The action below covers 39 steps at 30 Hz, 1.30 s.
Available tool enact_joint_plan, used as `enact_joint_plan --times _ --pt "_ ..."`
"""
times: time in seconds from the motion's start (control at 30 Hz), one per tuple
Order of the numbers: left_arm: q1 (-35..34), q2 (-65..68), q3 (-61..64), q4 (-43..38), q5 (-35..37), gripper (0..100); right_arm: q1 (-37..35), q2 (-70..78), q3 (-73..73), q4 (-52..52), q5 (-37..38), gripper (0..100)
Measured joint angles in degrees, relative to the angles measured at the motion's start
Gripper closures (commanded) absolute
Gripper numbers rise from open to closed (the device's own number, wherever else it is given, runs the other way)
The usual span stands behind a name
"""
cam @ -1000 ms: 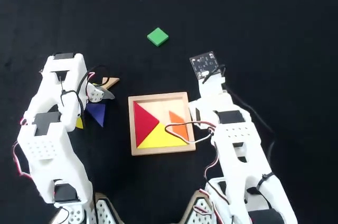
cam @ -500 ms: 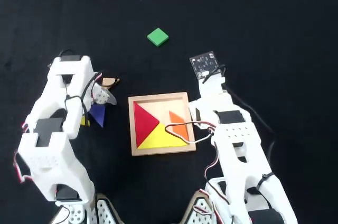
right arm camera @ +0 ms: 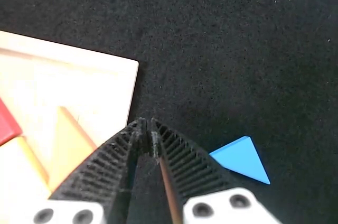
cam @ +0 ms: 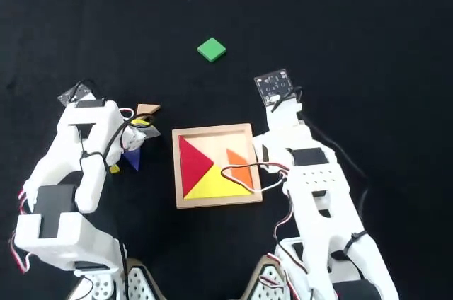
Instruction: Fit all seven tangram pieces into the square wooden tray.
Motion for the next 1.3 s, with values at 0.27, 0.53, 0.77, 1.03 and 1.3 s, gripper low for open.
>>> enact_joint_plan --times 0.27,0.53,0.77,1.03,1.3 --pt "-0.09 -0.79 1.32 -1.93 -2.46 55 0.0 0.0 0.0 0.0 0.0 98.7" --pt "-1.76 -0.97 1.76 -2.46 -1.85 55 0.0 0.0 0.0 0.0 0.0 98.7" --pt "-1.85 -0.97 1.76 -2.46 -1.85 55 0.0 0.0 0.0 0.0 0.0 98.7" --pt "-1.85 -0.88 1.32 -2.46 -1.85 70 0.0 0.0 0.0 0.0 0.0 98.7" --pt "-1.85 -0.88 0.09 -3.78 -2.11 83 0.0 0.0 0.0 0.0 0.0 98.7"
